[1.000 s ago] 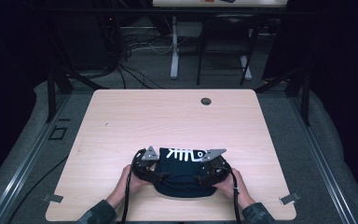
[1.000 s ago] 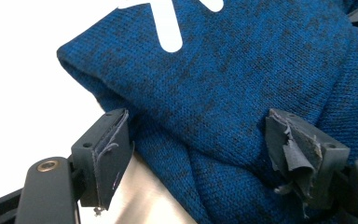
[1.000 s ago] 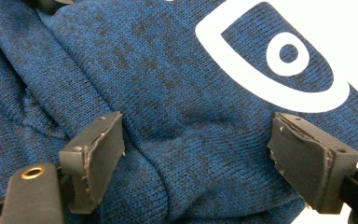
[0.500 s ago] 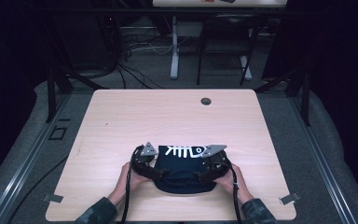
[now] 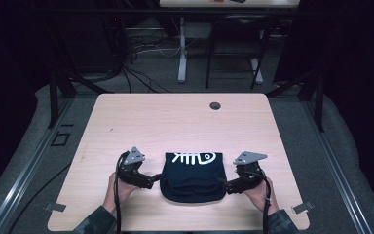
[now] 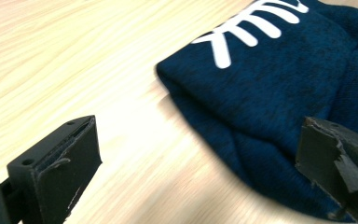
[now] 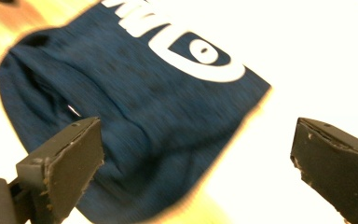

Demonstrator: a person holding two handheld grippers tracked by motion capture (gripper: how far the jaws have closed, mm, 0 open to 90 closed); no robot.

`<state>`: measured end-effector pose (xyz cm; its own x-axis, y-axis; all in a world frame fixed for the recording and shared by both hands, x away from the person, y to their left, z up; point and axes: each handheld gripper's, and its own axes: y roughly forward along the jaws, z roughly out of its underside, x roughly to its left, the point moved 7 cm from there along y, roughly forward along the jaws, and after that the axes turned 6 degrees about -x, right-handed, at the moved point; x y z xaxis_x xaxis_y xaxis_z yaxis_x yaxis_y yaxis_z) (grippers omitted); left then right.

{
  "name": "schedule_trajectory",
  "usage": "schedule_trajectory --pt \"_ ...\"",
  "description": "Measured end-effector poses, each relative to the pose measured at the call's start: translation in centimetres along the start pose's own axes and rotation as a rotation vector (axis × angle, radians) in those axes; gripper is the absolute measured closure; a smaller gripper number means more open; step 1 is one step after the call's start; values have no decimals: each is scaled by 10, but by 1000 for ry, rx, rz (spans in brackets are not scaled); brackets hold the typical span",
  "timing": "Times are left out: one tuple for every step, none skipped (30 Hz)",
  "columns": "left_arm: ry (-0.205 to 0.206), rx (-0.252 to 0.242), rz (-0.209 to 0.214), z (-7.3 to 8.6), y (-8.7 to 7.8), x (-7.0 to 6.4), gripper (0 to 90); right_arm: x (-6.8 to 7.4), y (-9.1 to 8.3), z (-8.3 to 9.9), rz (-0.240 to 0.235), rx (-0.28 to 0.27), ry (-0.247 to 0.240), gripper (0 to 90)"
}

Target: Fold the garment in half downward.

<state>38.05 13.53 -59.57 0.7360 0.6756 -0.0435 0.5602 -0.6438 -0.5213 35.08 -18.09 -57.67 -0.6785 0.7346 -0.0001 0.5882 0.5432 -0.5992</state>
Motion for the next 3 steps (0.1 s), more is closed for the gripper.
schedule_trajectory --pt "-13 3 0 2 -2 2 0 -4 -2 4 11 7 7 16" --pt "-16 8 -11 5 -3 4 0 -8 -5 9 22 10 19 16" --pt "-20 11 -18 7 -5 7 0 -11 -7 14 37 10 40 13"
